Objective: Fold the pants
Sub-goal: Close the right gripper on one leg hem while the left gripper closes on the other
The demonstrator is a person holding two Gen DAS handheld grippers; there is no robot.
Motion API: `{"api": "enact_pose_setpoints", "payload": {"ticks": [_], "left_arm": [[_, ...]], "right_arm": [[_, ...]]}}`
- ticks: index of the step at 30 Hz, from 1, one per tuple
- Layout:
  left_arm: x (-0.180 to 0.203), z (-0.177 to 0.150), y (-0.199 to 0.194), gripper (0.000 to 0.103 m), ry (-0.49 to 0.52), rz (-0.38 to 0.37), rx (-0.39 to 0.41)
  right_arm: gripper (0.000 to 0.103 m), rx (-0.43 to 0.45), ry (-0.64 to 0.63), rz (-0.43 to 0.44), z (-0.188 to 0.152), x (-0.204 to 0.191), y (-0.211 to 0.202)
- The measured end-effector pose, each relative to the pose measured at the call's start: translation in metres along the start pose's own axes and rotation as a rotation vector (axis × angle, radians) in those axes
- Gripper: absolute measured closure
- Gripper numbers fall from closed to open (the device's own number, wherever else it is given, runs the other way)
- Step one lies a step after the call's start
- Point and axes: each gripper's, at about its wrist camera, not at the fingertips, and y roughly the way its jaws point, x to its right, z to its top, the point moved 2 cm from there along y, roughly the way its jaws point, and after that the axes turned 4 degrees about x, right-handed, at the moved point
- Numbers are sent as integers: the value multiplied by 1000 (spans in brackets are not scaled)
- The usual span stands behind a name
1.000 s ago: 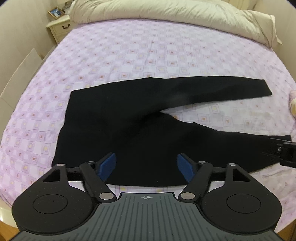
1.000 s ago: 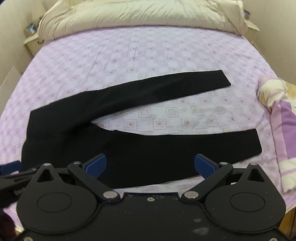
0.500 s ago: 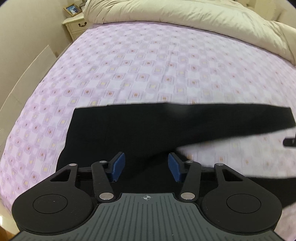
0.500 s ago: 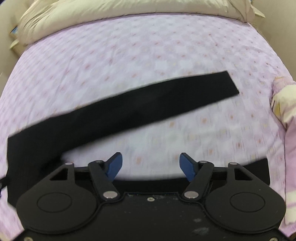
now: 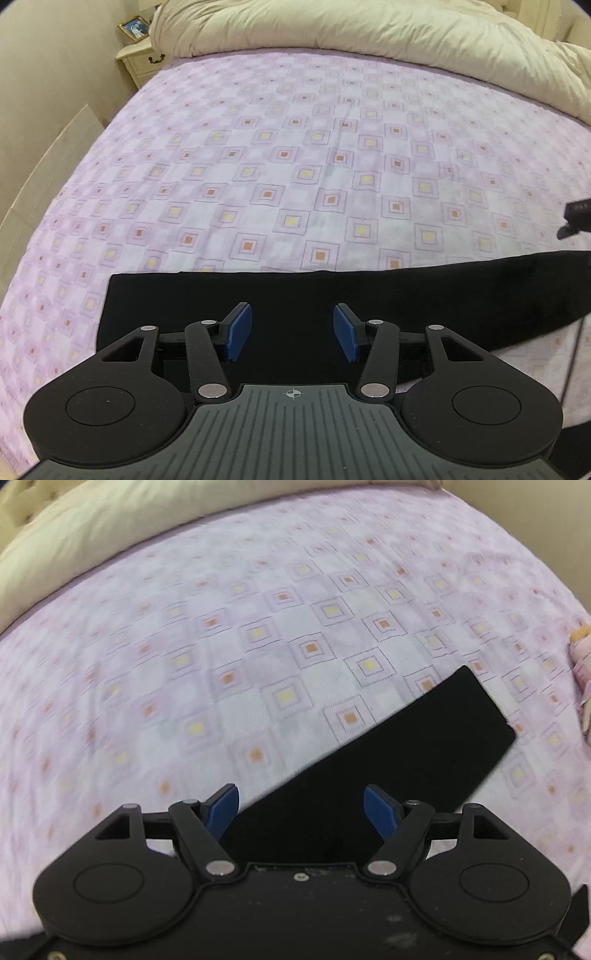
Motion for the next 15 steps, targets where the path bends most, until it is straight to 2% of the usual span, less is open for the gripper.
{"api": "enact_pose_setpoints", "payload": {"ticks": [1, 3, 7, 8, 9, 10, 11, 12, 13, 15], "left_arm": [[1, 0, 4, 55, 2, -3, -5], [6, 3, 10, 55, 6, -4, -16], [13, 4, 21, 55, 18, -23, -27], [14, 6, 24, 55, 19, -29, -31], [16, 8, 26, 55, 18, -34, -35], [16, 9, 28, 55, 17, -41, -37], [16, 12, 30, 55, 14, -48, -36], [16, 13, 31, 55, 12, -52, -36], [16, 15, 31, 55, 9, -56, -37], [16, 20, 33, 55, -8, -74, -39]], "right_arm": [[18, -13, 23, -7, 0, -2, 8], [18, -40, 65, -7, 6, -1, 25], [23, -146, 105, -88, -5, 4, 51], [24, -124, 120, -80, -9, 6, 48], [33, -110, 118, -79, -12, 8, 43], [49, -103, 93, -76, -18, 8, 35], [59, -95, 63, -68, -21, 10, 29], [83, -90, 37, -48, -27, 10, 21], [94, -92, 26, -20, -33, 12, 11], [96, -92, 28, 14, -47, 22, -9]]}}
